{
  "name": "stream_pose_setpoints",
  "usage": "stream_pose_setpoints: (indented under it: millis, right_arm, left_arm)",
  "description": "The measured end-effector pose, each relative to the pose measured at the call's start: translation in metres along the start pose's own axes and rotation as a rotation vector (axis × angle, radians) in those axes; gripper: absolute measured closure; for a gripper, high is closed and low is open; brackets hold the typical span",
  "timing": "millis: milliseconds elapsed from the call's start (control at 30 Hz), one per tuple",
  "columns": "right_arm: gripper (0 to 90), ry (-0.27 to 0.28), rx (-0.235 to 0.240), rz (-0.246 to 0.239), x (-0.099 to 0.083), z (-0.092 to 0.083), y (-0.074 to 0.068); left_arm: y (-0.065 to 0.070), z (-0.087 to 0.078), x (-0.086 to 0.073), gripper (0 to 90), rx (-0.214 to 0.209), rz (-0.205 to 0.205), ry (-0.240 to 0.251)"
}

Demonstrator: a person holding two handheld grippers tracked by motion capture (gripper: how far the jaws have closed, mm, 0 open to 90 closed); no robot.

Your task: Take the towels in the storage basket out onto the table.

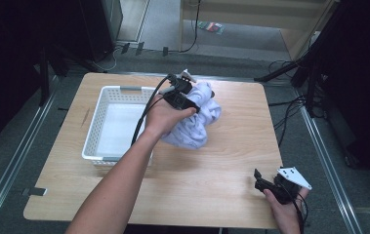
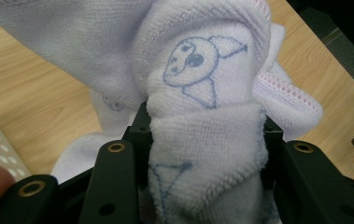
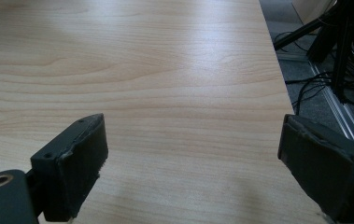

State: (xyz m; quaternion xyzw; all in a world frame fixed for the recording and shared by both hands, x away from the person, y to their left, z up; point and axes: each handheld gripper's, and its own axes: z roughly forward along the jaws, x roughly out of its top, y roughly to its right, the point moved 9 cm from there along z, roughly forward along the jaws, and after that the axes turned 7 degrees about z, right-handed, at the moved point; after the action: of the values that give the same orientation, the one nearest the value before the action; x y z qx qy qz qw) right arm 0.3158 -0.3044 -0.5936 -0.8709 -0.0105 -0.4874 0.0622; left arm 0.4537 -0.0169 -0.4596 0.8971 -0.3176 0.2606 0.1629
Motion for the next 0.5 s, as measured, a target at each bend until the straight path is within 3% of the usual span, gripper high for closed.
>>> stream_pose_setpoints:
  millis: [267, 500]
  right_arm:
    - [8.4, 0.0, -0.001, 0.007, 0.0, 0.0, 0.001]
    - [8.4, 0.004, 0.004, 0.01, 0.0, 0.0, 0.001]
  left_arm:
    - [0.01, 0.036, -0.015, 56.0, -0.026, -0.016, -0.028]
    - [0.012, 0.059, -0.032, 52.2, -0.042, 0.001, -0.053]
